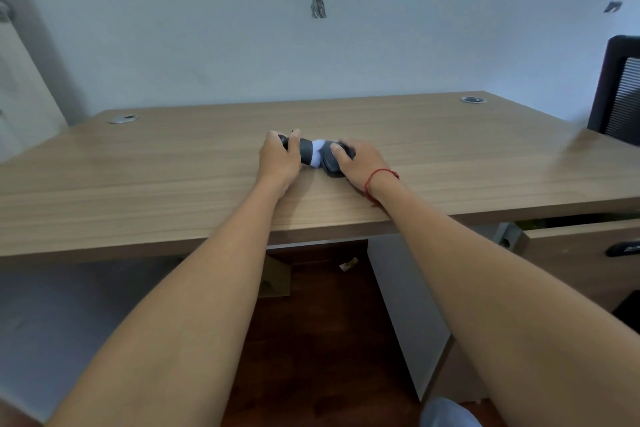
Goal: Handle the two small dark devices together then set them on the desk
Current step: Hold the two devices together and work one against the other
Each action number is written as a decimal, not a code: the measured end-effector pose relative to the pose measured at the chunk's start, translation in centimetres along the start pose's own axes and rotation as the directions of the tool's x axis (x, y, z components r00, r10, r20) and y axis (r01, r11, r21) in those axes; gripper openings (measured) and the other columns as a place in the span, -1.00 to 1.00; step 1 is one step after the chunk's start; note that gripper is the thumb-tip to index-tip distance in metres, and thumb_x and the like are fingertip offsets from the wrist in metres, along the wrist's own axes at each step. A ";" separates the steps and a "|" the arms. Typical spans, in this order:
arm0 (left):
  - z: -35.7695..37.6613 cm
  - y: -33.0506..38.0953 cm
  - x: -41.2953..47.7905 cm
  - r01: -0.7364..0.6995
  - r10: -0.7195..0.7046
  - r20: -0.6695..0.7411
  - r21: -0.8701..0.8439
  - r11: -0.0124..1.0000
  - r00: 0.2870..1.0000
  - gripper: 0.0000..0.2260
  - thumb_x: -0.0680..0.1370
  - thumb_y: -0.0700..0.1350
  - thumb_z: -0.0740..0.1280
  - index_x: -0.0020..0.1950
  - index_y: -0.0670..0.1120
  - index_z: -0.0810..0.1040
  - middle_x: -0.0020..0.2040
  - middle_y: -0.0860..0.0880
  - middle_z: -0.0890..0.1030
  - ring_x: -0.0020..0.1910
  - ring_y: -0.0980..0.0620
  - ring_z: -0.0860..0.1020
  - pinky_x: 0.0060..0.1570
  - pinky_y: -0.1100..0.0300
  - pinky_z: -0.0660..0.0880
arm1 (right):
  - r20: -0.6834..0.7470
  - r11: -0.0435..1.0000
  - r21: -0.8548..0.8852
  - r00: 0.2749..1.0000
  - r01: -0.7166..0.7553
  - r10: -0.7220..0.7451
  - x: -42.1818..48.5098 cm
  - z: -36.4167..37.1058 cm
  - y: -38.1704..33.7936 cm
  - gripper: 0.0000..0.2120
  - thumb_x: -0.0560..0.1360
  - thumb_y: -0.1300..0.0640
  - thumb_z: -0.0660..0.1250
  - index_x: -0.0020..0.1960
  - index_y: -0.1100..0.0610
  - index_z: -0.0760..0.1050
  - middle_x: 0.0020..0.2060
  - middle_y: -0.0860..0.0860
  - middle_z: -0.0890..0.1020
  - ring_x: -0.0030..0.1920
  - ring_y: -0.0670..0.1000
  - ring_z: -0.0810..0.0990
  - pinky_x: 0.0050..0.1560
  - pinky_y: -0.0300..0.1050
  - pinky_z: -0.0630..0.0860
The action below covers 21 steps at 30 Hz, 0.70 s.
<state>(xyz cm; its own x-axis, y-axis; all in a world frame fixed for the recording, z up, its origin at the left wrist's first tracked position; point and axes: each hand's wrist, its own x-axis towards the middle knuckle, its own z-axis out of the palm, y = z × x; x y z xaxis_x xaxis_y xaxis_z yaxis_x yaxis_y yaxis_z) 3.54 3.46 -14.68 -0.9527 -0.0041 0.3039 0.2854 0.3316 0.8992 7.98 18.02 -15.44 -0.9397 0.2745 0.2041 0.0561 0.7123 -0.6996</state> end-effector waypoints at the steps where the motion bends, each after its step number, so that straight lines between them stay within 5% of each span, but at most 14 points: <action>1: -0.2 -0.1 0.0 0.000 0.000 0.055 -0.008 1.000 0.999 -0.73 0.59 0.06 0.20 -0.10 -0.14 0.37 -0.25 -0.09 0.49 -0.31 -0.03 0.43 -0.23 0.15 0.36 | -0.002 1.000 -0.001 1.000 -0.008 0.008 0.0 0.0 0.0 -0.54 0.61 -0.09 0.11 0.45 0.04 0.40 0.37 0.07 0.52 0.37 0.15 0.45 0.39 0.08 0.37; 4: -1.1 -0.3 -0.1 0.024 -0.015 0.200 -0.043 0.999 0.980 -0.73 0.58 0.08 0.22 -0.19 -0.09 0.39 -0.46 -0.06 0.46 -0.52 0.05 0.38 -0.39 0.19 0.34 | -0.023 0.999 -0.017 0.999 -0.030 0.030 0.3 0.1 -0.2 -0.54 0.62 -0.08 0.10 0.44 0.07 0.40 0.37 0.10 0.52 0.37 0.16 0.46 0.39 0.07 0.36; 6: -1.1 -0.3 -0.1 0.020 -0.016 0.175 -0.021 1.000 0.984 -0.72 0.58 0.08 0.22 -0.18 -0.10 0.39 -0.44 -0.08 0.49 -0.52 0.06 0.43 -0.37 0.18 0.37 | -0.029 0.999 -0.021 0.999 -0.032 0.031 0.3 0.0 -0.3 -0.54 0.62 -0.08 0.10 0.43 0.08 0.40 0.37 0.11 0.52 0.37 0.16 0.46 0.40 0.07 0.35; 10: 0.5 0.1 -0.2 0.046 -0.044 -0.077 0.029 0.999 0.996 -0.75 0.60 0.02 0.18 -0.08 -0.16 0.32 -0.01 -0.27 0.58 -0.10 -0.22 0.59 -0.06 -0.01 0.51 | 0.008 1.000 0.001 1.000 0.003 -0.003 -0.1 0.1 -0.3 -0.53 0.62 -0.08 0.12 0.45 0.08 0.39 0.40 0.07 0.50 0.40 0.13 0.44 0.41 0.08 0.34; 13: 0.9 0.5 -0.2 0.034 -0.030 -0.098 0.034 0.999 0.995 -0.77 0.61 0.00 0.17 -0.05 -0.15 0.29 0.05 -0.26 0.56 -0.04 -0.29 0.60 0.02 -0.08 0.54 | 0.013 1.000 0.009 1.000 0.016 -0.016 -0.3 -0.1 -0.2 -0.54 0.61 -0.08 0.13 0.45 0.08 0.40 0.39 0.07 0.50 0.39 0.12 0.45 0.41 0.08 0.35; 15: 0.9 0.4 -0.2 0.004 -0.003 -0.068 0.007 1.000 0.998 -0.78 0.60 0.00 0.20 -0.02 -0.15 0.29 0.05 -0.22 0.55 -0.10 -0.27 0.62 -0.11 -0.02 0.60 | 0.006 1.000 -0.002 1.000 0.020 -0.020 -0.4 0.0 -0.3 -0.52 0.58 -0.13 0.15 0.42 0.05 0.42 0.36 0.05 0.53 0.37 0.12 0.47 0.39 0.07 0.37; 18: 0.6 0.3 -0.4 -0.021 0.022 0.001 -0.099 0.995 1.000 -0.77 0.57 -0.03 0.27 0.04 -0.15 0.29 0.02 -0.16 0.54 -0.41 -0.04 0.62 -0.60 0.27 0.47 | 0.003 1.000 -0.012 1.000 0.024 -0.024 -0.7 0.1 -0.1 -0.51 0.41 -0.32 0.25 0.18 -0.03 0.51 0.11 -0.06 0.63 0.17 0.07 0.57 0.25 0.06 0.48; 21: 0.4 0.3 -0.6 -0.021 0.024 0.012 -0.196 0.980 1.000 -0.75 0.53 -0.07 0.34 0.04 -0.15 0.32 -0.09 -0.07 0.56 -0.57 0.07 0.57 -0.60 0.27 0.45 | -0.009 0.999 0.009 0.999 0.033 -0.033 -0.8 0.2 0.1 -0.52 0.32 -0.33 0.36 0.08 -0.04 0.49 0.01 -0.08 0.59 0.05 0.03 0.56 0.13 -0.02 0.51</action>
<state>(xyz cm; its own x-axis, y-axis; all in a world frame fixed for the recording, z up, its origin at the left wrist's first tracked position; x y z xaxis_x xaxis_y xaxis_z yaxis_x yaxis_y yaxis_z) 4.17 3.93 -14.77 -0.9468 0.0152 0.3215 0.3204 0.1405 0.9368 8.65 17.76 -15.80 -0.9380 0.2566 0.2333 0.0217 0.7149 -0.6989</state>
